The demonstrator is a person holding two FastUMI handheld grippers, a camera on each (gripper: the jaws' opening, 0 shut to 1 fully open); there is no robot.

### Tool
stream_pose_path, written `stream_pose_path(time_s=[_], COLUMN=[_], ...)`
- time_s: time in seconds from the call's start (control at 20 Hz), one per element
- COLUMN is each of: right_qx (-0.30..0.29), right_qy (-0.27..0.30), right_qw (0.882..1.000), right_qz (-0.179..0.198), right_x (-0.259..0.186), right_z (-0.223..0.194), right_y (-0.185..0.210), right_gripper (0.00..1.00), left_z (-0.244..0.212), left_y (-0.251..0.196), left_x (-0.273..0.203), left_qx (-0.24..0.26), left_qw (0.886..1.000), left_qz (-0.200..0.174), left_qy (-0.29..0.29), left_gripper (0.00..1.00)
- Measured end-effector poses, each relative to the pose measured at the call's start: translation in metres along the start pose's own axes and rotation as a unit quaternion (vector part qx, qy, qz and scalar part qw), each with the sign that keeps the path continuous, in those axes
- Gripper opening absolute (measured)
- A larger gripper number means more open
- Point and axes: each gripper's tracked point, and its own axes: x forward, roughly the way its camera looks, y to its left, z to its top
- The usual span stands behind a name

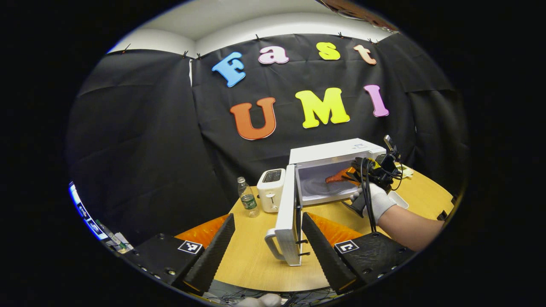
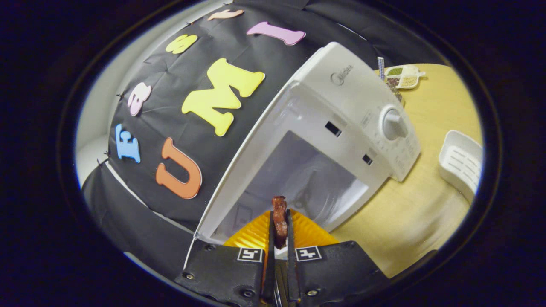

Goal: Open the microwave oven with the left hand, put the food in, and close the microwave oven.

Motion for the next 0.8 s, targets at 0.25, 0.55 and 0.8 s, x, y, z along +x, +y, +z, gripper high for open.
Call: stream_pose_path(time_s=[0.25, 0.55, 0.8], right_qx=[-0.028, -0.069, -0.164], right_qy=[-0.023, -0.032, -0.049], right_qw=[0.999, 0.996, 0.982], right_qz=[-0.025, -0.037, -0.081], right_x=[0.056, 0.078, 0.077], right_z=[-0.033, -0.045, -0.029], right_y=[-0.014, -0.029, -0.046], right_gripper=[0.14, 0.17, 0.19], left_z=[-0.011, -0.028, -0.028], left_y=[0.021, 0.029, 0.032], left_x=[0.016, 0.023, 0.025], left_qx=[-0.001, -0.001, -0.002], left_qw=[1.0, 1.0, 1.0], left_qz=[0.012, 0.019, 0.024], left_qy=[0.002, 0.016, 0.014], left_gripper=[0.96, 0.97, 0.96])
